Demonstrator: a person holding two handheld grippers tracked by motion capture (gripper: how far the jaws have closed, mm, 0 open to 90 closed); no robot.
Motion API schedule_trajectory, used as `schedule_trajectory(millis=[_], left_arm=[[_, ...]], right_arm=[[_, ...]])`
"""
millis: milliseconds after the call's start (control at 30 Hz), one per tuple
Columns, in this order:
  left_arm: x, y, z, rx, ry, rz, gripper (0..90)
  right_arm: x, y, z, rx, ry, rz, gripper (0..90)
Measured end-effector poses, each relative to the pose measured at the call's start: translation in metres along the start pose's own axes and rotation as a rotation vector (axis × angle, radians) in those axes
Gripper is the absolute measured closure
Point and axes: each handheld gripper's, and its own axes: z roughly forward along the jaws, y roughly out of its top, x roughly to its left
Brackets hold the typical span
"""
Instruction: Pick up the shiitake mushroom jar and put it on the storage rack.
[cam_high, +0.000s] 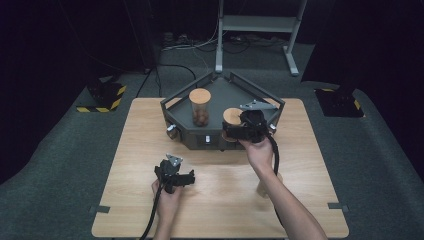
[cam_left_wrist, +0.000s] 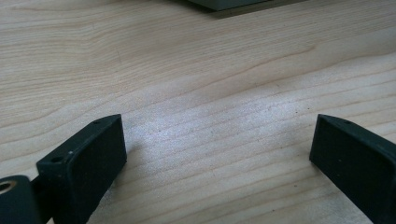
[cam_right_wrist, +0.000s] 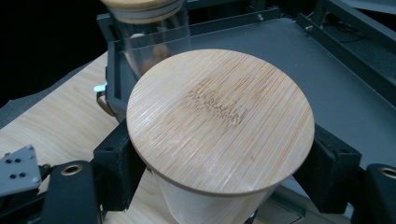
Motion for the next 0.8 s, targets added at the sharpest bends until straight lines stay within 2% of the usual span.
schedule_trajectory(millis=[333, 633, 800], left_arm=[[0.000, 0.000, 0.000, 0.000, 0.000, 0.000, 3.9], [0.000, 0.000, 0.000, 0.000, 0.001, -0.001, 3.9], [-0.001, 0.000, 0.000, 0.000, 0.002, -0.003, 3.9]], right_arm=[[-0.002, 0.014, 0.014, 0.012, -0.047, 0.006, 25.6], [-0.003, 0.024, 0.036, 0.024, -0.123, 0.023, 25.6], [-0.003, 0.027, 0.048, 0.024, -0.149, 0.038, 25.6]])
